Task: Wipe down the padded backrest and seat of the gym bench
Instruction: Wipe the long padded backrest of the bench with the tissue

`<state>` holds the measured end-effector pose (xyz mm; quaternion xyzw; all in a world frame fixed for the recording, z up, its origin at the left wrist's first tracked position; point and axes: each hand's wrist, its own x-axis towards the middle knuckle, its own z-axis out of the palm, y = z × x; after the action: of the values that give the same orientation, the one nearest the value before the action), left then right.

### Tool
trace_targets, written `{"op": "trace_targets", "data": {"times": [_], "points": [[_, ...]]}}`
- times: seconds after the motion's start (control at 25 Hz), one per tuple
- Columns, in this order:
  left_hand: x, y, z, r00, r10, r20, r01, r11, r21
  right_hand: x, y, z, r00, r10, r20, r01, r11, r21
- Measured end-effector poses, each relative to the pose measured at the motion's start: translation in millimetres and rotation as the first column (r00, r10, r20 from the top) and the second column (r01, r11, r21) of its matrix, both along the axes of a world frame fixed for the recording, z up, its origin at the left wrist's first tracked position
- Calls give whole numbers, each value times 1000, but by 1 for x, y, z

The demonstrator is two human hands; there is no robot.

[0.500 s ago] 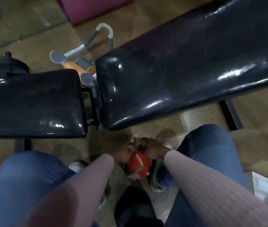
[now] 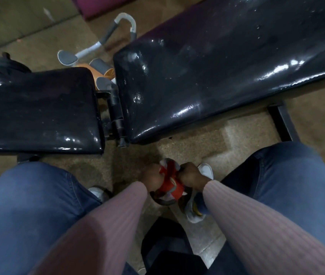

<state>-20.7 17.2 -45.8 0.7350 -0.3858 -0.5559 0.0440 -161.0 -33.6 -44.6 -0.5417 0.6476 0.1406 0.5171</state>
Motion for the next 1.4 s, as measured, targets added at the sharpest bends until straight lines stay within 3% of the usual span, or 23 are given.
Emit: {"op": "trace_targets", "data": {"times": [0.12, 0.28, 0.36, 0.48, 0.52, 0.68, 0.84, 0.88, 1.0, 1.08, 1.16, 1.2, 1.32, 1.4], "points": [[-6, -11, 19, 990, 114, -88, -117, 993, -30, -2, -3, 25, 920, -350, 176, 346, 937, 56], [-19, -47, 70, 990, -143, -17, 129, 935, -332, -24, -22, 93, 828, -487, 278, 503, 864, 15], [-39, -77, 124, 961, -244, 129, 275, 802, -530, -53, -36, 137, 690, -553, 468, 572, 812, 118], [-88, -116, 209, 973, -199, 114, 203, 512, -835, -114, -64, 205, 361, -549, 754, 584, 764, 276], [-107, -129, 233, 975, -194, 106, 182, 437, -881, -136, -74, 227, 325, -510, 796, 592, 766, 249], [-177, -189, 306, 986, -155, 54, 88, 221, -971, -201, -119, 305, 353, -360, 863, 742, 670, -24], [-236, -236, 356, 980, -199, -9, 13, 109, -994, -263, -173, 378, 550, -247, 798, 826, 301, -477], [-244, -243, 357, 973, -231, 28, 37, 38, -999, -278, -189, 391, 585, -238, 775, 810, 218, -544], [-246, -255, 328, 867, -258, 426, 352, -285, -891, -321, -238, 415, 595, -257, 761, 797, 72, -599], [-249, -272, 313, 734, -238, 636, 541, -362, -759, -349, -272, 428, 611, -304, 731, 760, -32, -649], [-259, -286, 314, 685, -251, 684, 602, -333, -725, -368, -297, 435, 679, -425, 598, 609, -126, -783], [-264, -291, 316, 690, -277, 669, 600, -298, -743, -372, -304, 435, 709, -494, 503, 516, -122, -848], [-265, -295, 308, 723, -294, 625, 548, -305, -779, -366, -308, 421, 778, -625, 65, 112, 37, -993], [-255, -292, 294, 736, -297, 608, 493, -380, -783, -359, -309, 406, 800, -575, -171, -181, 41, -983]]}}
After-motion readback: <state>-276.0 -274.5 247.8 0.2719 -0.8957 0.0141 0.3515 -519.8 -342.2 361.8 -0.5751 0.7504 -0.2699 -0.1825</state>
